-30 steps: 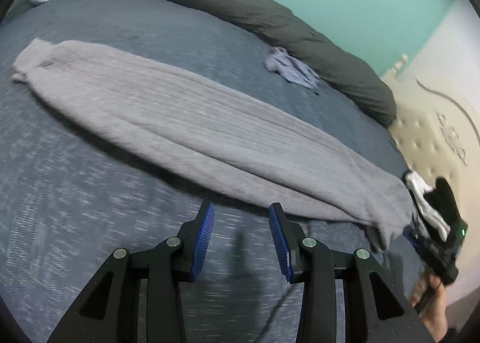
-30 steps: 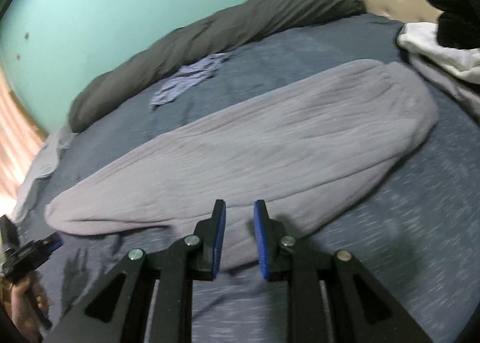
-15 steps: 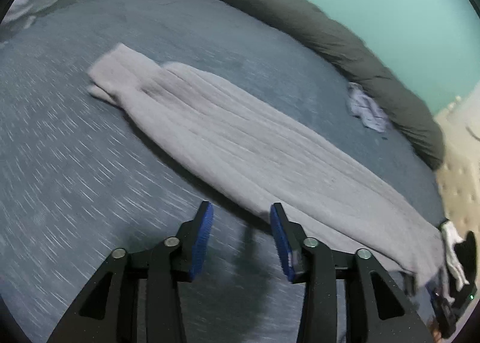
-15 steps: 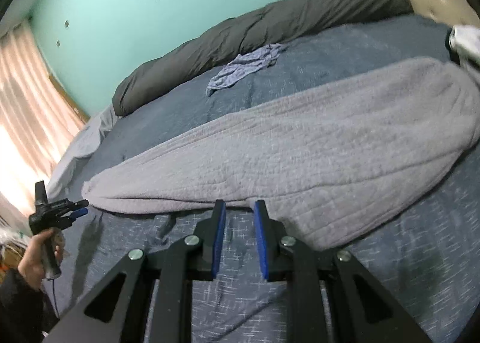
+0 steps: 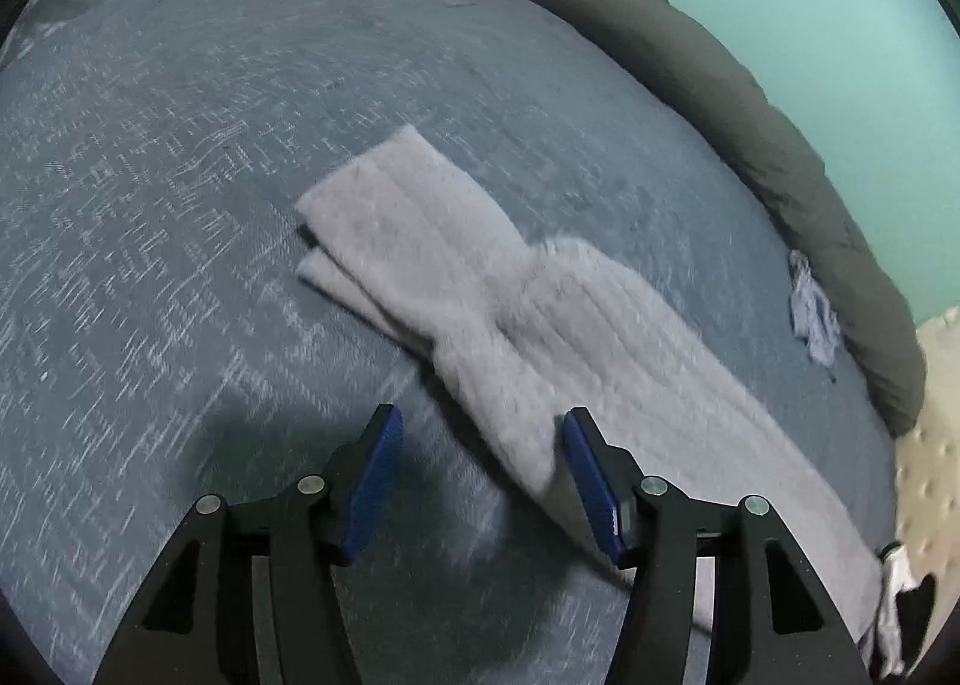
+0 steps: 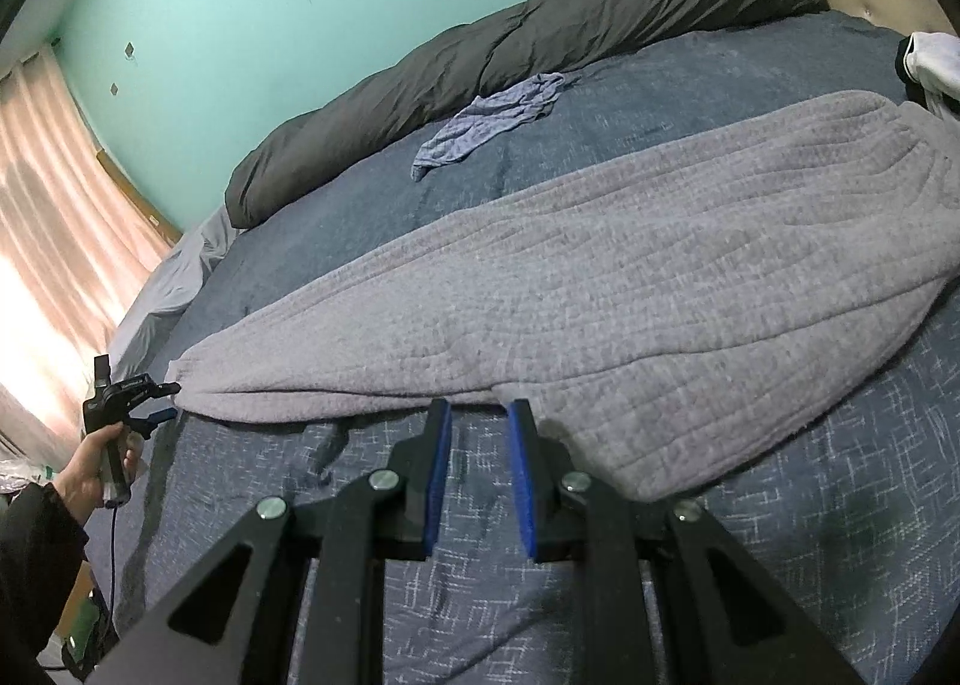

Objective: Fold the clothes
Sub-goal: 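Move the left tool to the sweater strip's cuff end and grasp it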

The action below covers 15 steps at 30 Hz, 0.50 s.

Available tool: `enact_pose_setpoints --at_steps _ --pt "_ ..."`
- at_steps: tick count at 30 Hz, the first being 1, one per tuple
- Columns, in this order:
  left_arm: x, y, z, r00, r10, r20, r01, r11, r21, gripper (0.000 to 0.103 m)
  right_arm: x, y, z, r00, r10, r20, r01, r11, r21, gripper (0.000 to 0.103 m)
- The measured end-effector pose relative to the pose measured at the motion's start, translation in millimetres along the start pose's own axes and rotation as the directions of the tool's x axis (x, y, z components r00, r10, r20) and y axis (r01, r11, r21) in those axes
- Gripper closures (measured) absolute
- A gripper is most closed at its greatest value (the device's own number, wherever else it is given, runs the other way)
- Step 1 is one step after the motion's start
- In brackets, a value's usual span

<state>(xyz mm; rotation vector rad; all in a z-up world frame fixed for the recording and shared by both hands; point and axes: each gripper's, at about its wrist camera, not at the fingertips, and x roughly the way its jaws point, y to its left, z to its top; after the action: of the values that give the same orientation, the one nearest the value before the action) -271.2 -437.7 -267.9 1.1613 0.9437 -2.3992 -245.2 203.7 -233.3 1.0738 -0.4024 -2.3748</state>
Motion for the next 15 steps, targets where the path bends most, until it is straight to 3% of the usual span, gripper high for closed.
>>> enact_pose_setpoints --at_steps 10,15 --pt "22 0 25 0.999 -0.044 0.025 0.045 0.998 -0.049 0.043 8 0 -5 1.0 -0.007 -0.024 0.006 1.0 -0.014 0.084" --pt "26 -10 26 0.998 -0.049 0.046 0.05 0.998 -0.025 0.048 9 -2 -6 1.0 -0.007 -0.027 0.006 1.0 -0.012 0.084"
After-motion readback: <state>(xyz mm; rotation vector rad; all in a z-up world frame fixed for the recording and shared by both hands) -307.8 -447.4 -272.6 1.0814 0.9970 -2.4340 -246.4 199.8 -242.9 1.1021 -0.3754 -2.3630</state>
